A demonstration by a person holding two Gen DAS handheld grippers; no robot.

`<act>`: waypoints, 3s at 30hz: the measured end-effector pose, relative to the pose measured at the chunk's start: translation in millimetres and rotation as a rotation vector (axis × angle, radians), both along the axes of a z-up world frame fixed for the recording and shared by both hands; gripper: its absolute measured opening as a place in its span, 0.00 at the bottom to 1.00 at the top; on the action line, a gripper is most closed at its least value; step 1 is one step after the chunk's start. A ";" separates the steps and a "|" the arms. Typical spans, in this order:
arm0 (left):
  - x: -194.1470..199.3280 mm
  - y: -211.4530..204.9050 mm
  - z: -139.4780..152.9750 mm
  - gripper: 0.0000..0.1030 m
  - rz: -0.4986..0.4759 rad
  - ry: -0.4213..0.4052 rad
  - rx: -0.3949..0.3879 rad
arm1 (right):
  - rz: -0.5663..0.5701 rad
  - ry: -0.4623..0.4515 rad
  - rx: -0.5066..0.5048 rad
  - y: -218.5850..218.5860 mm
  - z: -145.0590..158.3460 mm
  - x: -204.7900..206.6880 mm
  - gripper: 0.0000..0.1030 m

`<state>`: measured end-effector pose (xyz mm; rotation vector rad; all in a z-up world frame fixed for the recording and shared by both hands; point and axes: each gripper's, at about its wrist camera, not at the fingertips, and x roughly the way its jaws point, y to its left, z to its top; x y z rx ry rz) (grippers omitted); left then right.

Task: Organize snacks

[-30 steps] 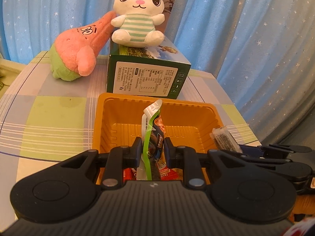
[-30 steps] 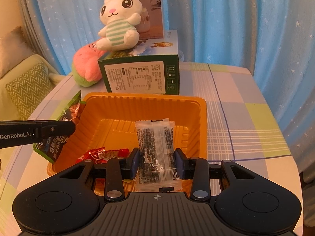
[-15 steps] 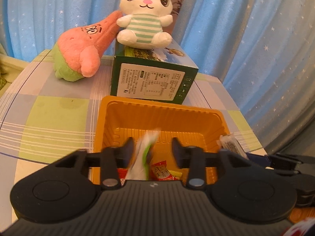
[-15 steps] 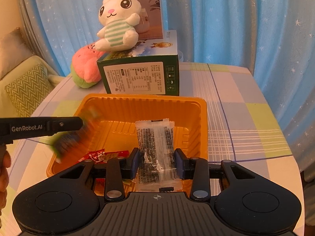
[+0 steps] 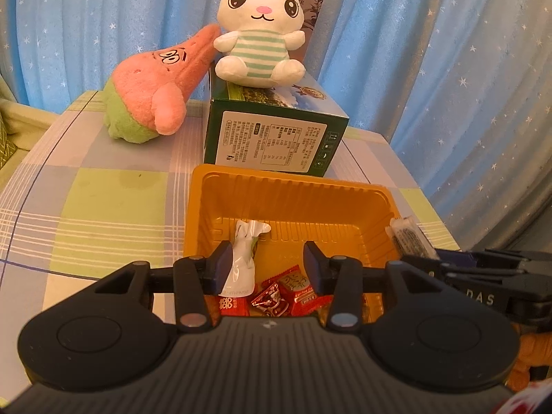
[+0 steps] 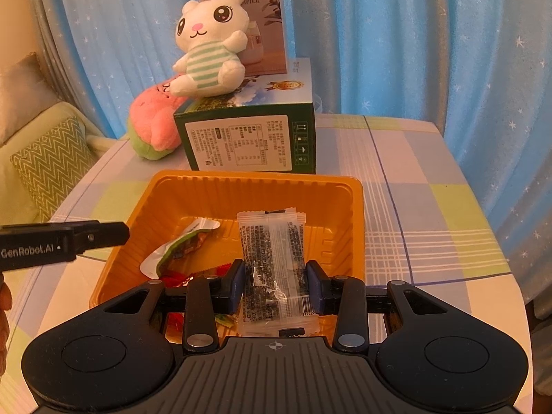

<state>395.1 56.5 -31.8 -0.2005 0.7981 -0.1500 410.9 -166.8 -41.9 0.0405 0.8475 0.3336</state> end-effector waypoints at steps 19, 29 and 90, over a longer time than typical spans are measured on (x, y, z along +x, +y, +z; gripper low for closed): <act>-15.7 4.4 -1.3 0.73 0.004 -0.019 0.020 | -0.032 -0.012 0.070 -6.5 0.1 8.1 0.62; -49.2 -0.6 5.0 0.93 0.003 -0.040 0.007 | -0.076 0.044 0.069 -25.5 0.2 -29.9 0.62; -344.1 -49.8 87.8 0.99 0.087 -0.054 0.143 | -0.132 -0.068 0.064 -59.0 99.7 -353.6 0.77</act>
